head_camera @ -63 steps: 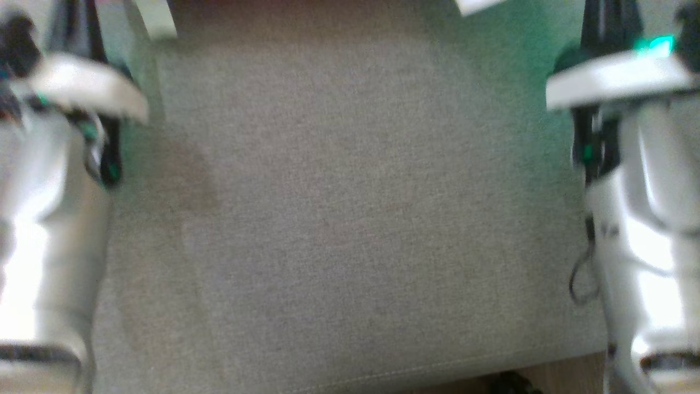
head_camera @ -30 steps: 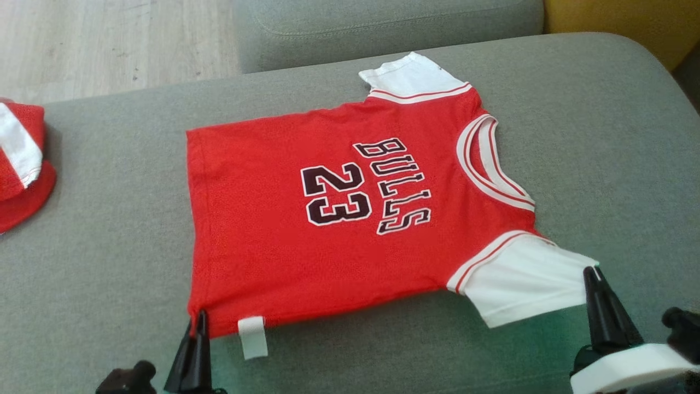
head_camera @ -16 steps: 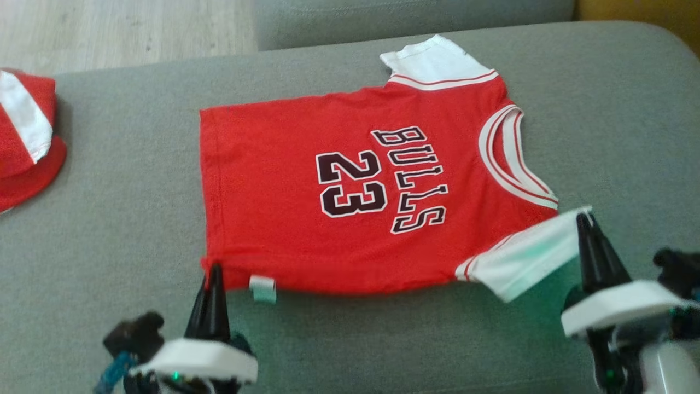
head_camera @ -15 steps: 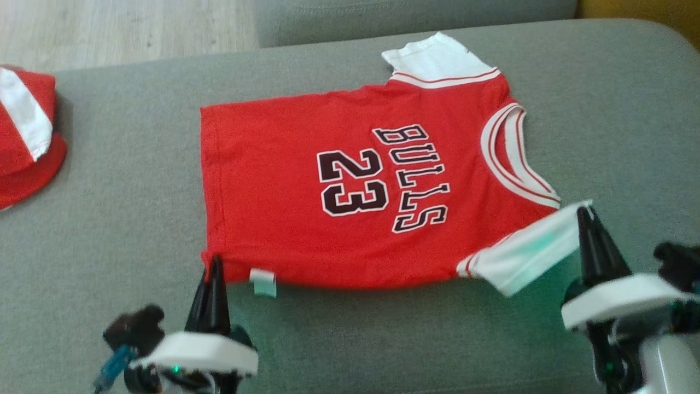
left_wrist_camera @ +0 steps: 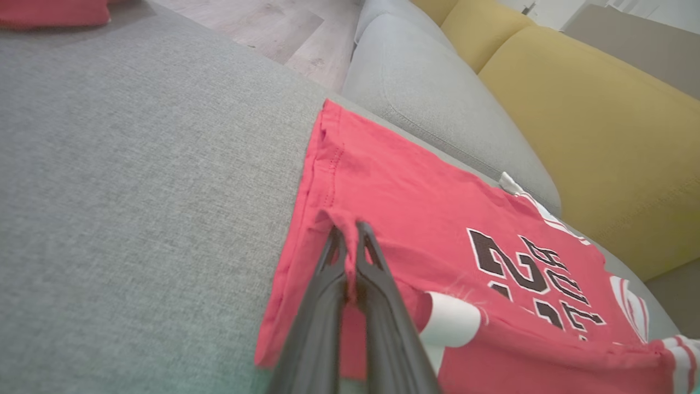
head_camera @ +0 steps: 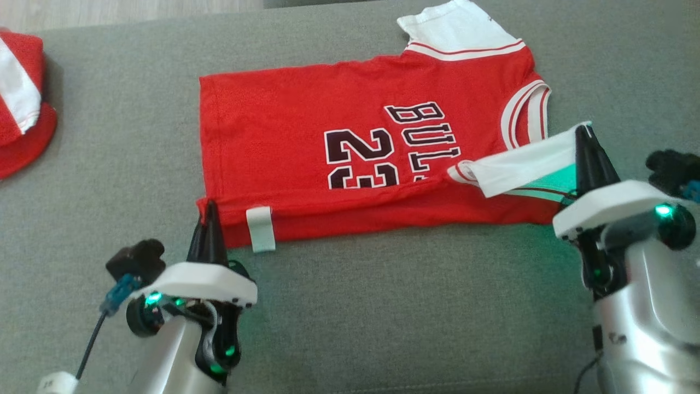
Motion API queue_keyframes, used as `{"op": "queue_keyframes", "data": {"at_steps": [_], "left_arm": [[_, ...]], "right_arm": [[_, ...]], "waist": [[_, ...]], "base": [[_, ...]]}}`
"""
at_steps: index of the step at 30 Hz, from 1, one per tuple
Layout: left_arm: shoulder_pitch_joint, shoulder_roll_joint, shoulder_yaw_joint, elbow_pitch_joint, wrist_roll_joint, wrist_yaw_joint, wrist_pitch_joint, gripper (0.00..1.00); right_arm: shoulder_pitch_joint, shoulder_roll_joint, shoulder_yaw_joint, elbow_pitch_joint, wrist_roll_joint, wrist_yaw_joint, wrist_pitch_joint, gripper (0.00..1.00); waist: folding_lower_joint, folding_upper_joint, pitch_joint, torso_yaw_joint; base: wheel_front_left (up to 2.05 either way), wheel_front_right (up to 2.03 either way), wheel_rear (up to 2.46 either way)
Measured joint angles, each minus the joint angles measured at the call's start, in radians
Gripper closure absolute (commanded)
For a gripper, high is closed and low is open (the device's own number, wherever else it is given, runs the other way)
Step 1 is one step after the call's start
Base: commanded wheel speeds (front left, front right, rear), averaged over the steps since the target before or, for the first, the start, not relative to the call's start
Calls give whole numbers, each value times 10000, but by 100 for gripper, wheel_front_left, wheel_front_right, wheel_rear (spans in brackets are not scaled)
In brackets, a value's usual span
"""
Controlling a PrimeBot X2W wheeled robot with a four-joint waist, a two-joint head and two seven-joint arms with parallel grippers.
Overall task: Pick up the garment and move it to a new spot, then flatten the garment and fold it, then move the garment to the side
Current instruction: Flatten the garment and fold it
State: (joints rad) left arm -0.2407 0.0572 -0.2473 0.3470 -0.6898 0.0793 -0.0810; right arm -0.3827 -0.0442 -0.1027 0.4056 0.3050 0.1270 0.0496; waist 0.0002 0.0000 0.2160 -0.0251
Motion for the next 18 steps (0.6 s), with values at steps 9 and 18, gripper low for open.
{"op": "queue_keyframes", "data": {"at_steps": [9, 18], "left_arm": [[-702, -19, 13, 756, 0, -13, -174, 100], [-1225, -50, -23, 1304, 38, 0, -376, 0]], "right_arm": [[-1275, -12, 140, 1695, -194, 0, -443, 100], [-2691, -38, 88, 4149, -439, 0, -1060, 0]], "waist": [[-1, 0, 261, 60], [-1, 0, 448, 84]], "base": [[0, 0, 0], [0, 0, 0]]}}
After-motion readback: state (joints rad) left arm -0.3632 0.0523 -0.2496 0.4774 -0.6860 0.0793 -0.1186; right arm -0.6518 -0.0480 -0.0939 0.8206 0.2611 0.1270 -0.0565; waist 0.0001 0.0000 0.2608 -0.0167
